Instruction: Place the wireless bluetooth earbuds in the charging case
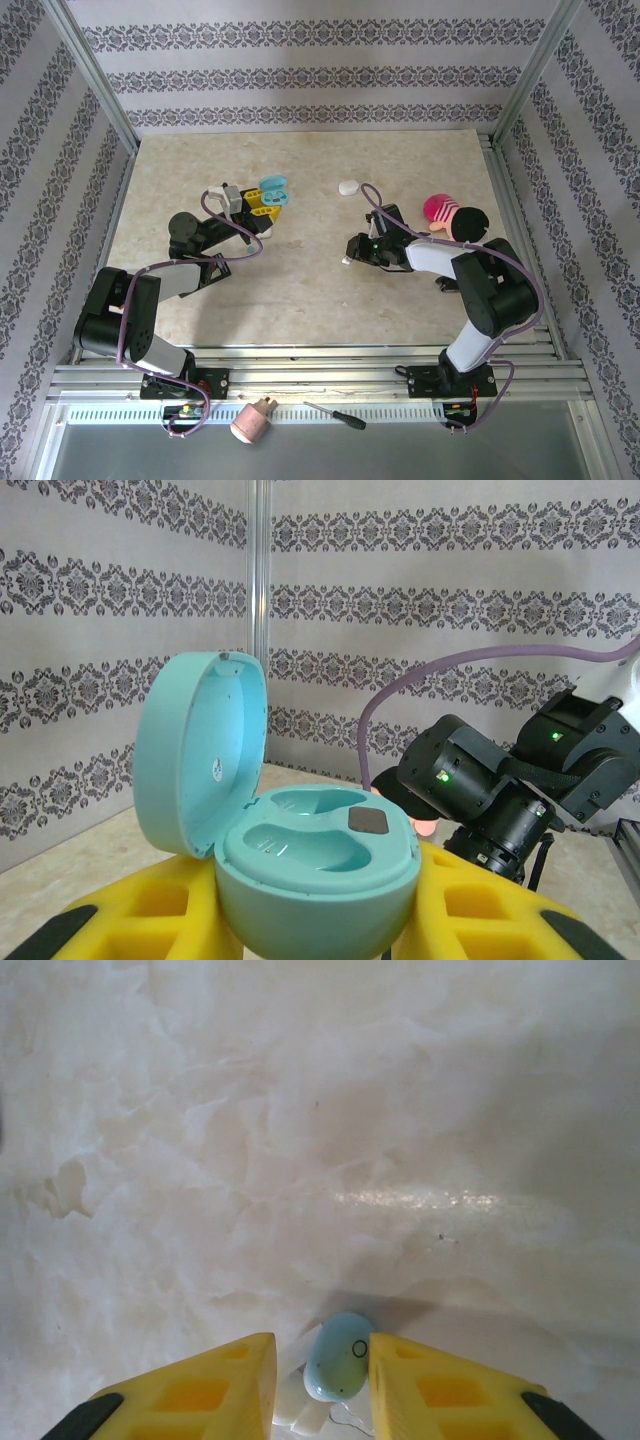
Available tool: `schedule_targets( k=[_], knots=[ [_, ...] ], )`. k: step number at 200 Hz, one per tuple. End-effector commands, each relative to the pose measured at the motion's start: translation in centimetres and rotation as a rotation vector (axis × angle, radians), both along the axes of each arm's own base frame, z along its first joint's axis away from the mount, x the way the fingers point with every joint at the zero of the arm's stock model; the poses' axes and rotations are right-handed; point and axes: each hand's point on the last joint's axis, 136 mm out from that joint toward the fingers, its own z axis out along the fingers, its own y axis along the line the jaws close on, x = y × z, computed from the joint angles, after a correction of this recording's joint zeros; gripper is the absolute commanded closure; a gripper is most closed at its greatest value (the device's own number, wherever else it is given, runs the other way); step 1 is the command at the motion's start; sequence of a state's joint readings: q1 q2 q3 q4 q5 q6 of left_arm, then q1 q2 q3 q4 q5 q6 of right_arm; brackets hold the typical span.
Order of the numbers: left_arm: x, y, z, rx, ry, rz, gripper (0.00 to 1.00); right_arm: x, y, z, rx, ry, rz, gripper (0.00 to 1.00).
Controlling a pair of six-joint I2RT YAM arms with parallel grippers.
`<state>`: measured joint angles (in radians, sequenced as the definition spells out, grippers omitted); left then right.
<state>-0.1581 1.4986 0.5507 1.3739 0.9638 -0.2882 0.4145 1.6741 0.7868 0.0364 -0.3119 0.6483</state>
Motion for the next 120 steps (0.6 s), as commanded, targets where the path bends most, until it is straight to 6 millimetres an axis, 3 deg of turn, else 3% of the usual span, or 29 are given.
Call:
schedule_targets(
  k=[1, 78, 120],
  knots=[
    [-0.39, -0.59, 1.53, -0.003, -0.08, -0.021, 0.76, 0.0, 0.02, -0.33, 0.019, 0.012, -0.004, 0.7],
    [-0.5, -0.51, 1.6, -0.005, -0.081, -0.018, 0.76, 0.26, 0.39, -1.08, 0.033, 0.036, -0.005, 0.71],
    [-0.46, -0.55, 1.57, -0.004, -0.082, -0.018, 0.76, 0.16, 0.64, -0.2, 0.062, 0.024, -0.005, 0.71]
  ],
)
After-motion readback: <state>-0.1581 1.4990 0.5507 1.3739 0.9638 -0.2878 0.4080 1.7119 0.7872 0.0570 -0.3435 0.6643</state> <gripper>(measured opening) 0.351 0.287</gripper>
